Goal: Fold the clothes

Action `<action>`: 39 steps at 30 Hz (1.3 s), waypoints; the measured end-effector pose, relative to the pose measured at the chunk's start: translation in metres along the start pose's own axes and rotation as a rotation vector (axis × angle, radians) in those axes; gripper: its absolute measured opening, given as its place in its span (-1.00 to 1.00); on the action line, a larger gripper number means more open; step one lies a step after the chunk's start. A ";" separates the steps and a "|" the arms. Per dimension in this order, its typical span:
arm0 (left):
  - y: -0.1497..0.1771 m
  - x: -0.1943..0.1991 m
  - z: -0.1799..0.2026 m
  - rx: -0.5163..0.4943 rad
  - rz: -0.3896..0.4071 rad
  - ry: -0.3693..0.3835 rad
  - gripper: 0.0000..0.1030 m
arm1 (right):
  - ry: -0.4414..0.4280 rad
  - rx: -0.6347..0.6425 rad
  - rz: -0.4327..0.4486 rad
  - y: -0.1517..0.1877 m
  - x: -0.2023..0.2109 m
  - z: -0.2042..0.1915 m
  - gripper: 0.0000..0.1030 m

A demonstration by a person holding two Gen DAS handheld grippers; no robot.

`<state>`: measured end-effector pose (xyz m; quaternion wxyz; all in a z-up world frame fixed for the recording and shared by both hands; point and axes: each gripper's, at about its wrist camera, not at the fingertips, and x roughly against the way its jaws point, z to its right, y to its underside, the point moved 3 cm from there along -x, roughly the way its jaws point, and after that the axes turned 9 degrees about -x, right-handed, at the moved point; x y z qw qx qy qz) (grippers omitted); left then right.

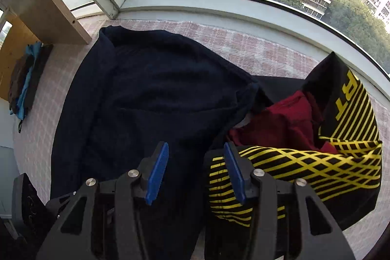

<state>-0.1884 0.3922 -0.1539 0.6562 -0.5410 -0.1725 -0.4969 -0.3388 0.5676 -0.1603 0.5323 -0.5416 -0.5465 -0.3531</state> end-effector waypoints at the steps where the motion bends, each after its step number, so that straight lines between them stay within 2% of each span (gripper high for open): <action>1: 0.000 0.005 0.000 -0.007 0.005 -0.003 -0.58 | 0.048 0.011 -0.018 0.011 -0.010 0.000 -0.15; 3: 0.004 0.018 0.005 -0.049 0.002 0.004 -0.58 | 0.140 0.001 -0.012 0.019 -0.027 0.011 -0.26; 4: 0.007 0.026 0.009 -0.078 -0.003 0.012 -0.58 | 0.110 -0.029 -0.006 0.021 -0.025 0.018 -0.26; 6: 0.015 0.042 0.017 -0.136 -0.014 0.027 -0.58 | -0.029 -0.113 0.026 0.030 -0.004 0.026 -0.23; 8: 0.032 0.061 0.024 -0.190 -0.038 0.054 -0.52 | -0.124 -0.153 0.068 0.045 0.020 0.029 -0.23; 12: 0.072 0.100 0.038 -0.245 -0.086 0.116 -0.52 | -0.215 -0.159 0.109 0.102 0.059 0.030 -0.23; 17: 0.117 0.146 0.043 -0.273 -0.126 0.152 -0.52 | -0.274 -0.205 0.143 0.215 0.117 0.041 -0.22; 21: 0.156 0.177 0.067 -0.356 -0.148 0.218 -0.49 | -0.241 -0.222 0.154 0.317 0.162 0.053 -0.05; 24: 0.186 0.185 0.096 -0.446 -0.159 0.272 -0.45 | -0.268 -0.236 0.139 0.388 0.157 0.043 -0.05; 27: 0.219 0.189 0.119 -0.496 -0.187 0.324 -0.45 | -0.341 -0.186 0.102 0.438 0.115 0.007 -0.05; 30: 0.250 0.199 0.132 -0.521 -0.213 0.335 -0.45 | -0.290 -0.088 0.048 0.475 0.075 -0.028 -0.05; 34: 0.291 0.218 0.138 -0.513 -0.244 0.350 -0.45 | -0.218 0.040 0.135 0.489 0.060 -0.057 -0.05; 36: 0.313 0.230 0.140 -0.497 -0.254 0.379 -0.45 | -0.237 0.077 0.095 0.494 0.055 -0.062 -0.05; 38: 0.334 0.242 0.143 -0.512 -0.262 0.364 -0.45 | -0.264 0.112 0.047 0.500 0.051 -0.066 -0.06; 39: 0.342 0.247 0.143 -0.525 -0.264 0.352 -0.45 | -0.227 0.147 -0.004 0.512 0.052 -0.065 -0.08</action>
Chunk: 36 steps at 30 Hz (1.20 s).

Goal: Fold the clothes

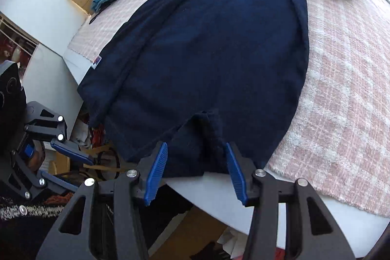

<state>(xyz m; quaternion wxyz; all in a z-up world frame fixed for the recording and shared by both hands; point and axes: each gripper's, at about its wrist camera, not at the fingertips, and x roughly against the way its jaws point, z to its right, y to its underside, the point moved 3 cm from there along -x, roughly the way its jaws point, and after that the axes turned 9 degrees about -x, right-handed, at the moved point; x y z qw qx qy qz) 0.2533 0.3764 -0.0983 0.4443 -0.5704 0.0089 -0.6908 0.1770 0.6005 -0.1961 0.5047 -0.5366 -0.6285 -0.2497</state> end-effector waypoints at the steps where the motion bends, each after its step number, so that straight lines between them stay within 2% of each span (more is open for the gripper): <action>1: 0.007 0.002 0.005 -0.010 -0.004 -0.013 -0.45 | 0.044 0.031 -0.064 0.014 0.002 0.000 -0.08; 2: 0.012 0.005 0.008 -0.015 -0.001 -0.028 -0.45 | 0.088 0.062 -0.127 0.028 0.004 0.001 -0.08; 4: 0.017 0.009 0.008 -0.008 0.013 -0.048 -0.44 | 0.145 0.041 -0.159 0.048 0.022 0.007 -0.08; 8: 0.019 0.010 -0.001 0.015 0.043 -0.097 -0.43 | 0.059 -0.200 0.017 0.047 0.062 0.025 -0.06; 11: 0.007 0.000 -0.002 -0.024 0.050 -0.128 -0.44 | 0.077 -0.342 0.083 0.047 0.055 0.038 -0.06; 12: 0.003 -0.003 -0.001 -0.047 0.052 -0.141 -0.43 | 0.083 -0.367 0.081 0.049 0.048 0.038 -0.06; 14: -0.004 -0.009 0.005 -0.103 0.068 -0.157 -0.43 | 0.067 -0.392 0.078 0.057 0.035 0.032 -0.06; 16: -0.013 -0.018 0.017 -0.168 0.080 -0.170 -0.43 | -0.004 -0.465 0.084 0.071 0.031 0.033 -0.06; 19: -0.025 -0.041 0.046 -0.325 0.087 -0.238 -0.43 | -0.068 -0.612 0.153 0.088 0.051 0.047 -0.06; 21: -0.033 -0.059 0.068 -0.450 0.089 -0.302 -0.41 | -0.044 -0.669 0.218 0.105 0.077 0.058 -0.06; 24: -0.039 -0.091 0.092 -0.593 0.057 -0.338 -0.41 | -0.033 -0.726 0.287 0.129 0.114 0.070 -0.06; 27: -0.041 -0.116 0.096 -0.676 0.005 -0.393 -0.36 | -0.032 -0.791 0.331 0.153 0.138 0.080 -0.06; 29: -0.043 -0.133 0.099 -0.731 -0.031 -0.429 -0.41 | -0.018 -0.811 0.347 0.160 0.146 0.083 -0.06; 30: -0.045 -0.138 0.099 -0.743 -0.043 -0.437 -0.65 | -0.012 -0.805 0.352 0.158 0.148 0.082 -0.06; 32: -0.054 -0.132 0.090 -0.666 -0.031 -0.387 -0.90 | 0.000 -0.782 0.360 0.150 0.152 0.080 -0.06; 34: -0.064 -0.118 0.079 -0.569 0.002 -0.330 -0.96 | 0.014 -0.743 0.363 0.132 0.156 0.081 -0.06; 36: -0.071 -0.092 0.067 -0.454 0.072 -0.270 -0.96 | 0.028 -0.689 0.367 0.103 0.158 0.083 -0.06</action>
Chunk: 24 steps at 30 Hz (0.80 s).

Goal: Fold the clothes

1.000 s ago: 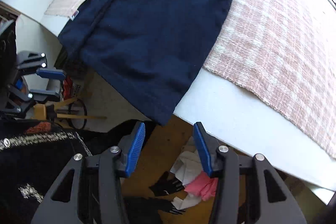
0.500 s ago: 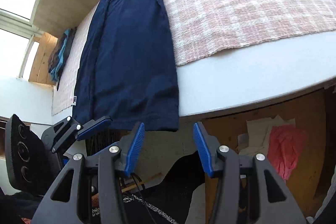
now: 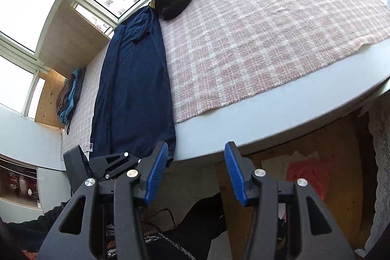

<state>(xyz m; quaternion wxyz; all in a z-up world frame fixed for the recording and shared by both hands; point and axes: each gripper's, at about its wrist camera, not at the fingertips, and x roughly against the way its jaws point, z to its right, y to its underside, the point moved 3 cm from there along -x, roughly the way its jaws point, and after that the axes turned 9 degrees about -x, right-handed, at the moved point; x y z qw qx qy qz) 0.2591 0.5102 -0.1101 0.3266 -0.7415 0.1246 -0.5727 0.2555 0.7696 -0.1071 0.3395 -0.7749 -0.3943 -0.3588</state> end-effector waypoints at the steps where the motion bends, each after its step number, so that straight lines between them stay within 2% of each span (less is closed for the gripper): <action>1: 0.001 0.013 -0.011 0.066 0.039 0.019 -0.96 | 0.000 0.039 0.004 -0.016 -0.007 -0.013 -0.06; 6: 0.016 0.065 -0.056 0.370 0.207 0.099 -0.96 | -0.012 0.260 -0.024 -0.111 -0.063 -0.109 -0.06; 9: 0.036 0.082 -0.076 0.516 0.262 0.114 -0.96 | -0.006 0.366 -0.072 -0.175 -0.120 -0.172 -0.06; 11: 0.049 0.088 -0.083 0.592 0.283 0.125 -0.96 | -0.011 0.385 -0.117 -0.214 -0.162 -0.207 -0.06; 14: 0.057 0.090 -0.087 0.632 0.290 0.117 -0.96 | -0.010 0.396 -0.138 -0.263 -0.220 -0.251 -0.06; 16: 0.059 0.089 -0.089 0.645 0.290 0.105 -0.96 | 0.041 0.433 -0.124 -0.292 -0.257 -0.272 -0.06; 21: 0.064 0.084 -0.109 0.729 0.307 0.076 -0.96 | 0.078 0.415 -0.100 -0.351 -0.324 -0.303 -0.06; 24: 0.069 0.082 -0.120 0.773 0.311 0.051 -0.96 | 0.173 0.408 -0.075 -0.378 -0.352 -0.307 -0.06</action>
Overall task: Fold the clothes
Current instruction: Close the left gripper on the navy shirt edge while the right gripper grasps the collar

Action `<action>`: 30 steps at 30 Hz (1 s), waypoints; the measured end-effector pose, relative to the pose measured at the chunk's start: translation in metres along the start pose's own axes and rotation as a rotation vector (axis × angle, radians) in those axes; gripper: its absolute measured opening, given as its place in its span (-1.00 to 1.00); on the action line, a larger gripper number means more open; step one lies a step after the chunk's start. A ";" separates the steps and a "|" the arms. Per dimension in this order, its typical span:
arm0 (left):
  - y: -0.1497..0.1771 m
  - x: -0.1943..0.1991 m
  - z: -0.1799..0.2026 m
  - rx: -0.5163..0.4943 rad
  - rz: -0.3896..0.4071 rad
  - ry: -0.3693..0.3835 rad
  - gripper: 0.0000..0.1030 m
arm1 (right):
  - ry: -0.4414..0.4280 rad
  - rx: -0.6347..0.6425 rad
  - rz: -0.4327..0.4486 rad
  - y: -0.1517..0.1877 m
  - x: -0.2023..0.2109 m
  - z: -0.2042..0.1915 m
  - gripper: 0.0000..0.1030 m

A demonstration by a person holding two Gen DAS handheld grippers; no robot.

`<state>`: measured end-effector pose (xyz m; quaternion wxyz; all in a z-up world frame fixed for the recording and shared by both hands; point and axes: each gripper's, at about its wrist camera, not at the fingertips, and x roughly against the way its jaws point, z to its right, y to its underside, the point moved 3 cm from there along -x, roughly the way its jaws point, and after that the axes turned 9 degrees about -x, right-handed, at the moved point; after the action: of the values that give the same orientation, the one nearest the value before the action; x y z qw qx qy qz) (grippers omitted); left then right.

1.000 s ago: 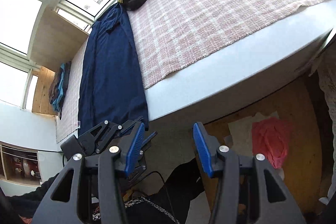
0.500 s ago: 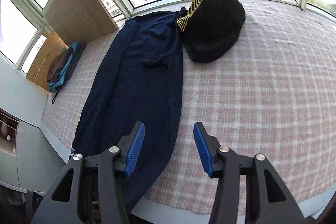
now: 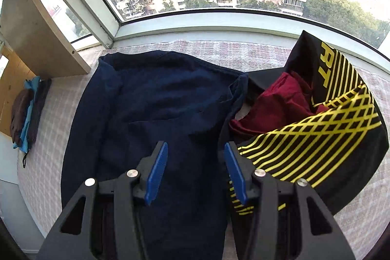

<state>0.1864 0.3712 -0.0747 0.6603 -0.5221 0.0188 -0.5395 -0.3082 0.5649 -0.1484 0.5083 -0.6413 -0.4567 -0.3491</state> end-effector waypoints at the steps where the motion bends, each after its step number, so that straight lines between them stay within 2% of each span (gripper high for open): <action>1: -0.001 -0.001 -0.003 0.011 0.004 -0.008 -0.96 | 0.033 -0.003 -0.009 -0.007 -0.008 0.002 -0.06; 3: -0.002 -0.002 -0.007 0.025 0.012 -0.014 -0.96 | 0.067 -0.004 -0.013 -0.018 -0.019 0.007 -0.06; 9: -0.005 -0.001 -0.012 0.038 0.030 -0.028 -0.96 | 0.084 0.029 -0.024 -0.034 -0.043 0.011 -0.11; 10: -0.005 -0.001 -0.013 0.041 0.032 -0.032 -0.96 | 0.097 0.042 -0.023 -0.035 -0.046 0.011 -0.18; 12: -0.004 0.001 -0.017 0.052 0.034 -0.038 -0.96 | 0.077 0.047 -0.031 -0.037 -0.051 0.012 -0.74; 13: -0.003 0.002 -0.018 0.061 0.039 -0.036 -0.96 | 0.064 0.041 -0.034 -0.038 -0.050 0.013 -0.82; 18: 0.001 0.013 -0.025 0.089 0.070 -0.041 -0.96 | 0.016 0.002 -0.016 -0.046 -0.035 0.014 -0.86; 23: 0.014 0.041 -0.034 0.147 0.131 -0.061 -0.96 | -0.064 -0.070 0.024 -0.060 -0.013 0.002 -0.87; 30: 0.046 0.079 -0.054 0.253 0.147 -0.153 -0.96 | -0.077 -0.035 0.055 -0.084 -0.012 -0.060 -0.93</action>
<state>0.2199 0.2715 -0.0891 0.7580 -0.4715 -0.0611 -0.4465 -0.3906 0.5099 -0.1170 0.4884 -0.6754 -0.4519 -0.3178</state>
